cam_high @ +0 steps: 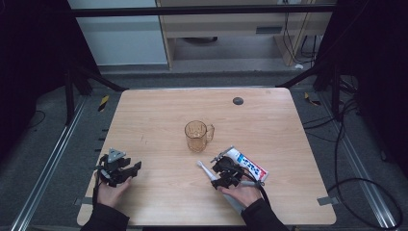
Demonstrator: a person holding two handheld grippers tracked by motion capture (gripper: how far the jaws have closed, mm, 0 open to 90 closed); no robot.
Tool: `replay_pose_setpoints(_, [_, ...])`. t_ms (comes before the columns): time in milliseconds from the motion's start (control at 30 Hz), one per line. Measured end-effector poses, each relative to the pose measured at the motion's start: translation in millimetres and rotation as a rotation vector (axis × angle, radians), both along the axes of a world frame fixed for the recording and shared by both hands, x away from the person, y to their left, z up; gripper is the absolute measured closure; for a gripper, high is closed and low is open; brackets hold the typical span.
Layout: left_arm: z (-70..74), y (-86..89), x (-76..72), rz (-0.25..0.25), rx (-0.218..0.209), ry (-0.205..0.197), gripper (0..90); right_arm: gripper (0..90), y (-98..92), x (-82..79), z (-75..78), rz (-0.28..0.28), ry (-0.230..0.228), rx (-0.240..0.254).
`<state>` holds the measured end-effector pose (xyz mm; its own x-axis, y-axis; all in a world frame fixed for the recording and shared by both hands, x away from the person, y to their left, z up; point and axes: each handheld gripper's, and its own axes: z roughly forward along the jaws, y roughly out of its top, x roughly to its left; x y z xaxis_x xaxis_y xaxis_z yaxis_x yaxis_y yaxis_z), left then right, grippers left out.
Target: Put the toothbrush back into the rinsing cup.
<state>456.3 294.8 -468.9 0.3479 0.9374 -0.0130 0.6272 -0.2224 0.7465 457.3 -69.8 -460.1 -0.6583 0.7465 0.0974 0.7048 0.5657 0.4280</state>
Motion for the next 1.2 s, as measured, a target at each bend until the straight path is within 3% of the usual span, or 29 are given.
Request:
replay_pose_setpoints(367, [-0.1, 0.4, 0.1, 0.0, 0.0, 0.001, 49.9, 57.5, 2.7, 1.3, -9.7, -0.005, 0.028, -0.032])
replay_pose_setpoints(767, [0.2, 1.0, 0.0, 0.0, 0.003, 0.002, 49.9, 62.8, 5.5, 0.6, -11.8, 0.009, 0.022, -0.055])
replay_pose_setpoints(1200, [0.4, 1.5, 0.0, 0.002, 0.002, 0.001, 50.0, 67.1, 6.0, -0.5, -10.2, -0.011, 0.049, -0.043])
